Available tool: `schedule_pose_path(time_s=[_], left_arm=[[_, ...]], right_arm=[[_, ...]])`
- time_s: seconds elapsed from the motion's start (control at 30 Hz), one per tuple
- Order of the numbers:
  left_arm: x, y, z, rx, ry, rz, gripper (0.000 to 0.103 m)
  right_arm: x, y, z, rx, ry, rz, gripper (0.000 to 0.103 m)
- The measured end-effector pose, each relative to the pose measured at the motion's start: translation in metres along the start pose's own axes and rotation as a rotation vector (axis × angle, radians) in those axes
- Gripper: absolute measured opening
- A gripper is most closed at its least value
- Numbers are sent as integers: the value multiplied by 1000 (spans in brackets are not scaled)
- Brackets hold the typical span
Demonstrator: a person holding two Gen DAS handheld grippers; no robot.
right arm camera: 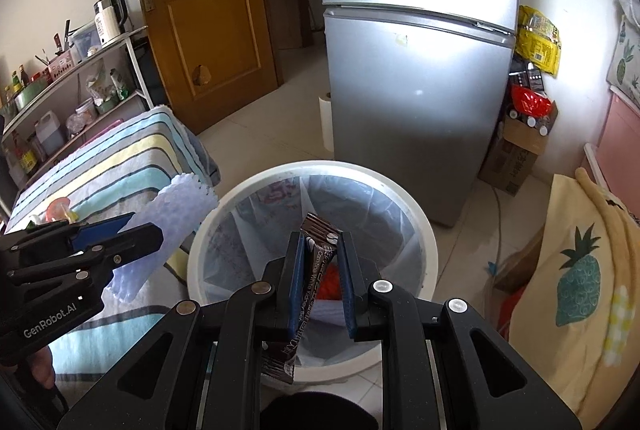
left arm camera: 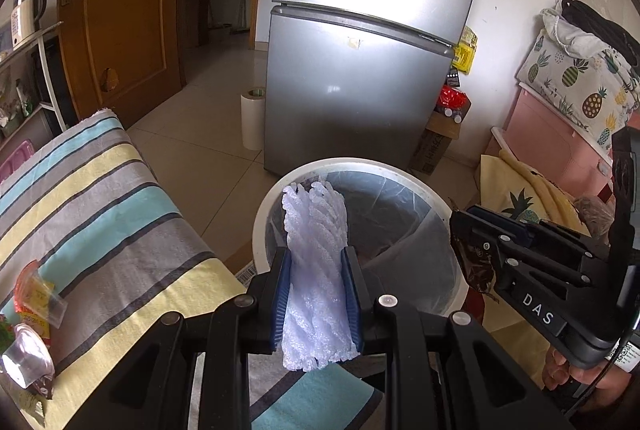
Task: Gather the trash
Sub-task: 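Carry both items to the wastebasket and open both tools over it, then move both tools back to the table toward the clear plastic cup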
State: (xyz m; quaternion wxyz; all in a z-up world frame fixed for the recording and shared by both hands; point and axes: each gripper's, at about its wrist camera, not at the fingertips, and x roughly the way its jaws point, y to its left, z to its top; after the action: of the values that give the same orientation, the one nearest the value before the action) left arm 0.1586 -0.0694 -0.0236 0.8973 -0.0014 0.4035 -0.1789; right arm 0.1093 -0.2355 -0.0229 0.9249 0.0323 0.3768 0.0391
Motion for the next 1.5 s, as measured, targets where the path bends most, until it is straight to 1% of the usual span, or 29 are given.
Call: schedule_pose_path(time_s=[0.1,0.17,0.33,0.43,0.47,0.5,0.53,0.57,0.6,0.67,1.0,1.17,1.23,1.33,1.43,1.5], left_arm=[[14,-5,0,5,22,-5,26],[21,-6,0,10,36,7,26],[30,-6,0,3,47,8,26],[35,-3,1,-4,61,11,28],[36,-3,1,-3,63,20,30],[37,-3,0,-3,66,25,32],[38,-2,0,-7,70,24,37],[39,-1,0,-12,74,23,44],[39,-1,0,-16,74,25,46],[38,0,-1,-20,70,30,48],[15,8,-1,-32,28,43,49],[-8,13,-4,-37,-11,82,49],[-18,19,-6,-51,-20,87,49],[-32,29,-11,-61,-36,130,49],[-46,40,-18,-87,-48,138,49],[-57,47,-23,-99,-62,159,49]], right_arm=[[13,-7,-1,9,28,-5,17],[20,-10,-2,12,43,-7,17],[33,-19,-4,22,67,-14,18],[37,-21,-5,29,84,-24,18],[38,-21,-5,28,85,-28,20],[38,-21,-6,28,85,-35,26],[38,-22,-5,31,85,-38,29],[39,-23,-5,35,87,-35,36],[38,-24,-5,40,87,-32,40],[37,-24,-5,43,85,-39,40],[22,-10,-4,32,56,-38,40],[6,-1,-3,34,21,-31,40],[0,5,-4,33,9,-25,40],[-10,15,-4,22,-10,-10,40],[-19,26,-3,5,-31,9,40],[-23,33,-3,-2,-42,23,40]])
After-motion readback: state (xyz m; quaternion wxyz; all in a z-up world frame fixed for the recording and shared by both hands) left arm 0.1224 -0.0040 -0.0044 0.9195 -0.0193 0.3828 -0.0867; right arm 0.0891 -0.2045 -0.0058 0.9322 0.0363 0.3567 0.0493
